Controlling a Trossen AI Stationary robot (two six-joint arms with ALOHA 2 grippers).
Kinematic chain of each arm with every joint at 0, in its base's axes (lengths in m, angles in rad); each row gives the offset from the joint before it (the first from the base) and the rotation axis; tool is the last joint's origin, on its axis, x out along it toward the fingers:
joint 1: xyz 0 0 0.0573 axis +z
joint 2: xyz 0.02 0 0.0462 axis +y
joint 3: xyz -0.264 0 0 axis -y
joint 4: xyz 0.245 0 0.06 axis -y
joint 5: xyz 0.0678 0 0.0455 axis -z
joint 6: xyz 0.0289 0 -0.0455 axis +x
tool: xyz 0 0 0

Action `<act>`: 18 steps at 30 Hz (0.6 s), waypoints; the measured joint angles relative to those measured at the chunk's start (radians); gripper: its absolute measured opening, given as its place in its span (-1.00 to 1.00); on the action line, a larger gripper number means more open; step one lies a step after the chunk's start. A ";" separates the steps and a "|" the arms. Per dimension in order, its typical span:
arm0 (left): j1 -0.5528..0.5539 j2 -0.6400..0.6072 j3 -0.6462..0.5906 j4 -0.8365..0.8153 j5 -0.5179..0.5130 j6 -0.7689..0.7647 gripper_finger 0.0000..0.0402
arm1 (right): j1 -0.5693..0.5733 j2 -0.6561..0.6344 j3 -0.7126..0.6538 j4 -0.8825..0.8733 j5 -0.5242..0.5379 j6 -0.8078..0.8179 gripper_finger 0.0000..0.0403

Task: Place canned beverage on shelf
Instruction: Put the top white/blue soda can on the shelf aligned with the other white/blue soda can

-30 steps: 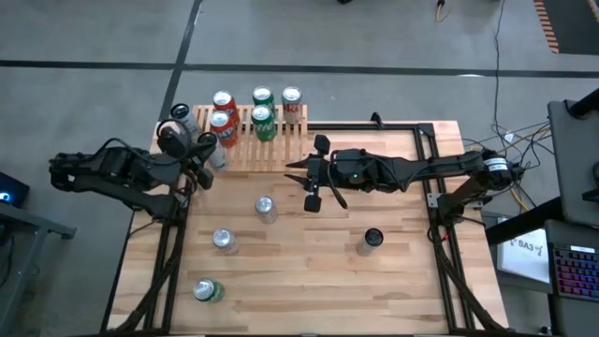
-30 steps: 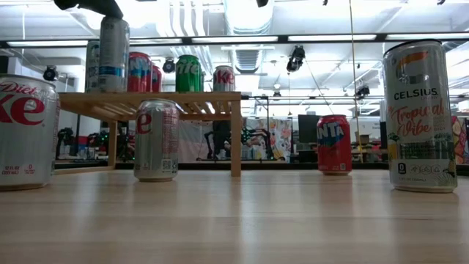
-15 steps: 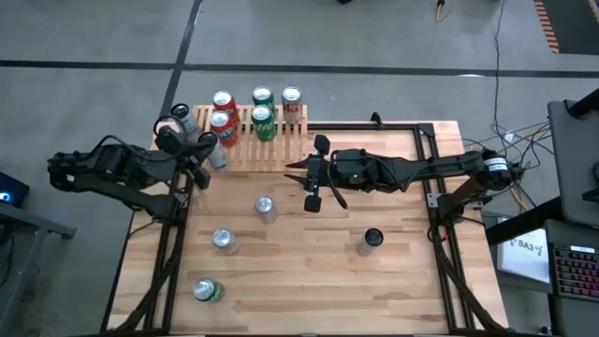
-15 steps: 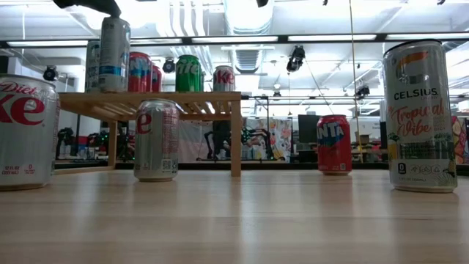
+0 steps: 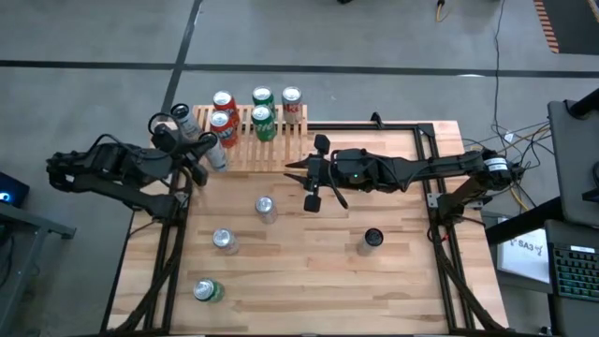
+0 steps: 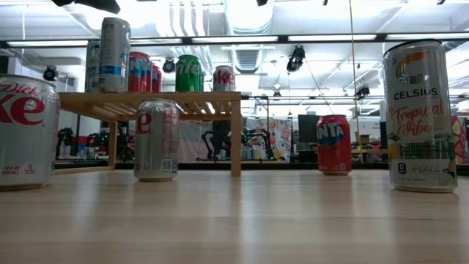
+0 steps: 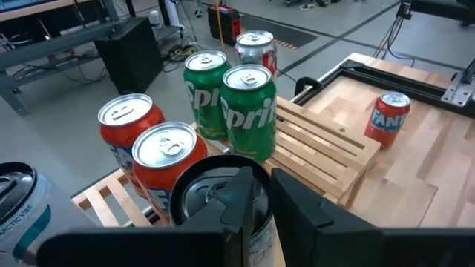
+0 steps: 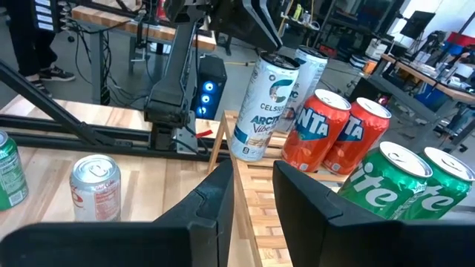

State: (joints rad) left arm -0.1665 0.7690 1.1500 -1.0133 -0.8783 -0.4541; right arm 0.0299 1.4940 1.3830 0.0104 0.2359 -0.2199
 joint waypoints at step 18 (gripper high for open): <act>-0.045 0.062 0.002 0.003 0.191 -0.006 -0.98 | -0.072 0.164 0.096 0.156 -0.061 -0.045 -0.81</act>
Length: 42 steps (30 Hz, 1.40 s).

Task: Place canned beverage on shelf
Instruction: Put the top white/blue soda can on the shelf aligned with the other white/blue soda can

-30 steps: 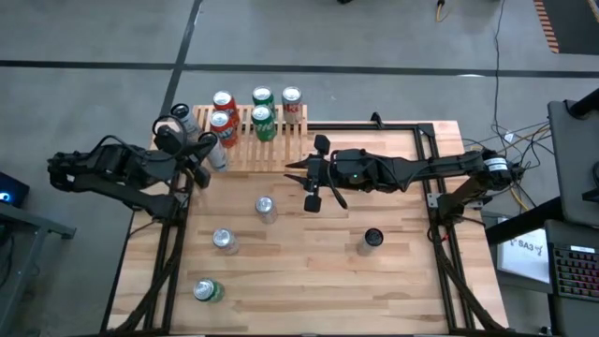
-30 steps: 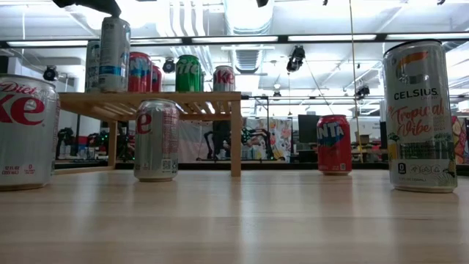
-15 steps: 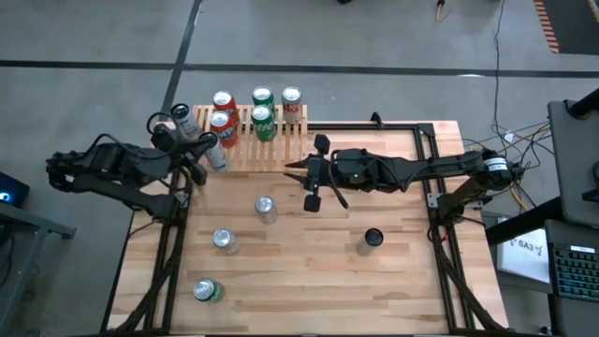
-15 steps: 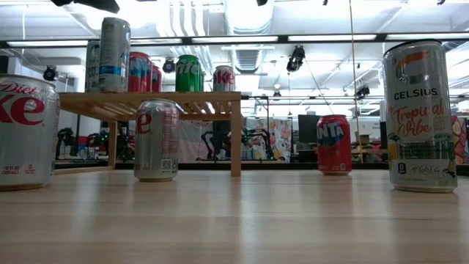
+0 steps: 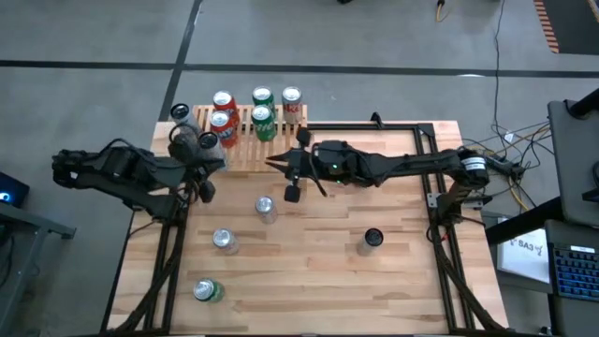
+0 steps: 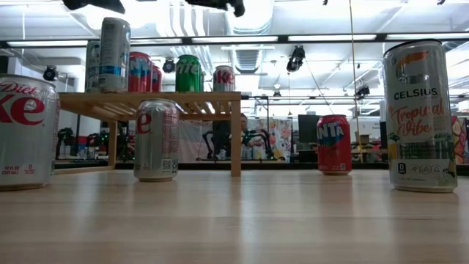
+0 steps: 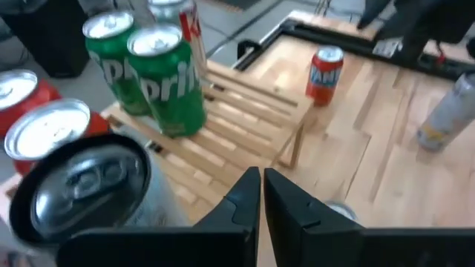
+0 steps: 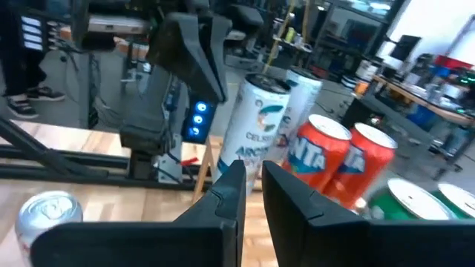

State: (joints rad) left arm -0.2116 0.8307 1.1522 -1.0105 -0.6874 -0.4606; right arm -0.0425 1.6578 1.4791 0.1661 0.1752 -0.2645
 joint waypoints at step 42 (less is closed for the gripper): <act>-0.058 0.019 -0.074 -0.309 -0.038 -0.318 -1.00 | -0.122 0.535 0.621 0.001 -0.072 -0.016 -0.87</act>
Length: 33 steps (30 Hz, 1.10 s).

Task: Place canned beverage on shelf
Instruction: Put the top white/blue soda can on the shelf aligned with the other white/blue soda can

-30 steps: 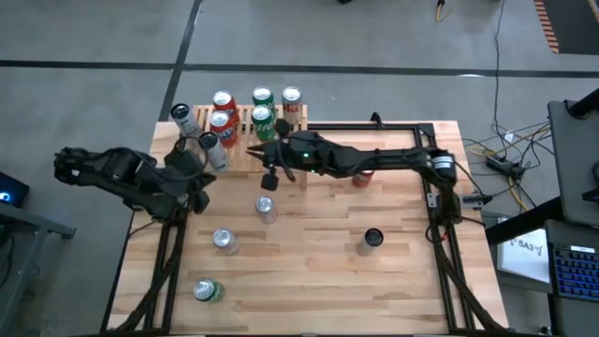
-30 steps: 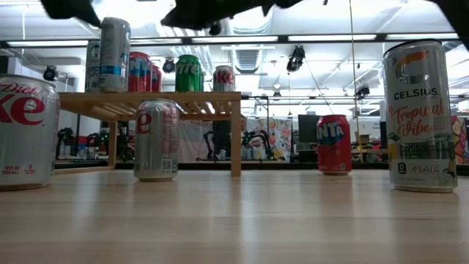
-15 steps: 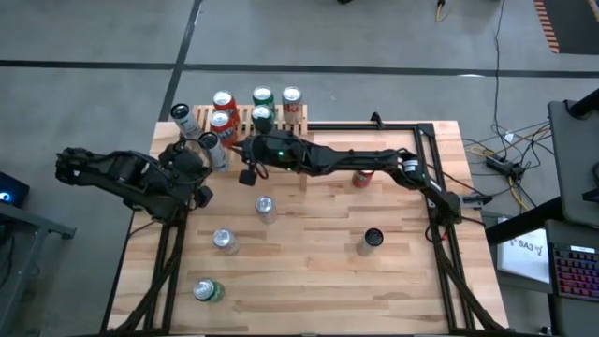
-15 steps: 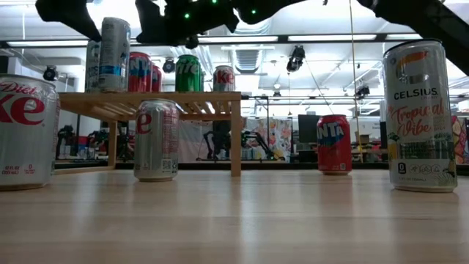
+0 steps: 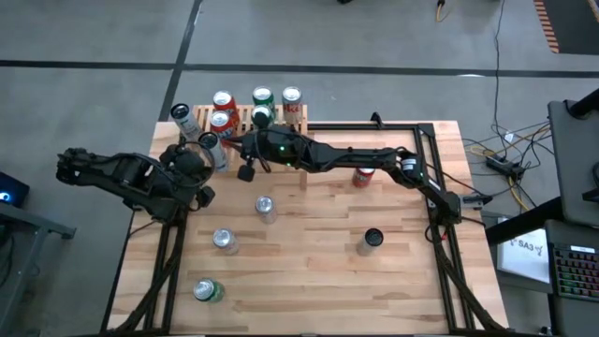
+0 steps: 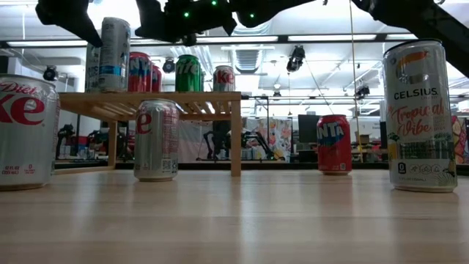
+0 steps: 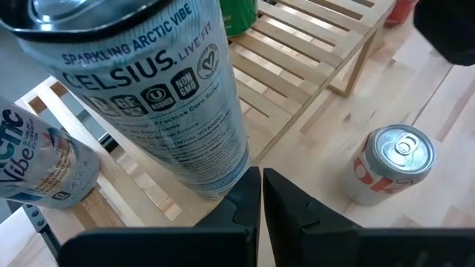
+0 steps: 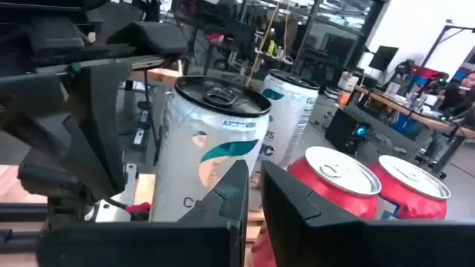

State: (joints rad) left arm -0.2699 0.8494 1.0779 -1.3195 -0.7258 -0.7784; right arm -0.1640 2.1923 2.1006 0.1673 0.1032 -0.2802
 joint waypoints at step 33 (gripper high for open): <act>0.000 0.000 0.000 0.001 -0.079 -0.017 -1.00 | 0.000 0.014 -0.037 0.088 -0.056 0.035 -0.87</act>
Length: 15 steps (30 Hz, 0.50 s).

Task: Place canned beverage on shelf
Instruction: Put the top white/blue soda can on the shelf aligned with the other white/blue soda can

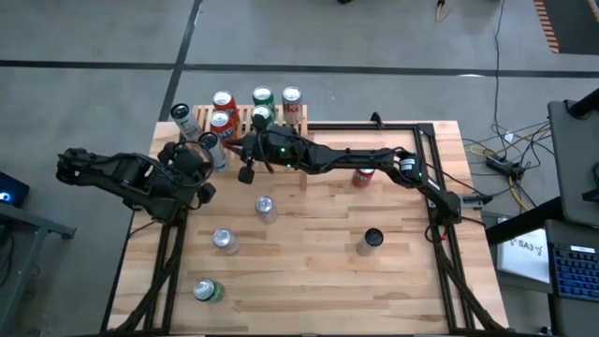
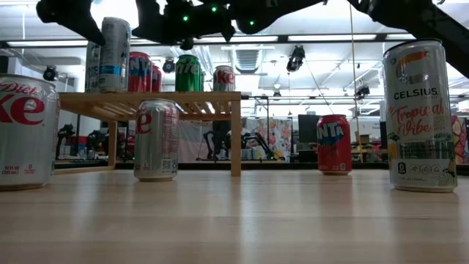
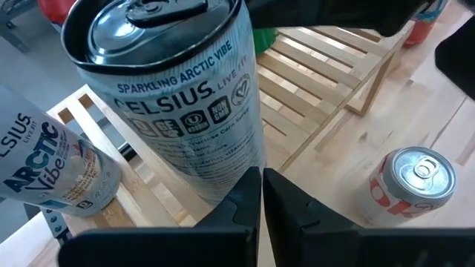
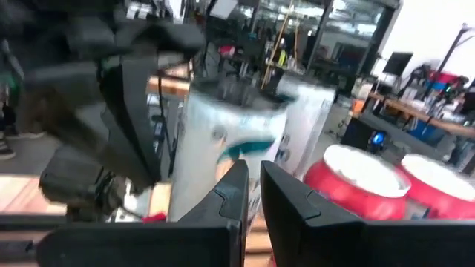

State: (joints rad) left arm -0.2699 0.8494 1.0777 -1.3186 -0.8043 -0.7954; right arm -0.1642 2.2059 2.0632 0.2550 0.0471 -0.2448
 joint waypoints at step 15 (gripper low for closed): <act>0.000 -0.013 0.000 -0.020 -0.021 -0.024 -1.00 | 0.000 0.023 -0.006 -0.006 -0.007 0.018 -0.87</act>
State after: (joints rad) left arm -0.2695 0.8362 1.0775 -1.3384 -0.8250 -0.8197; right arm -0.1638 2.2288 2.0575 0.2493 0.0404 -0.2272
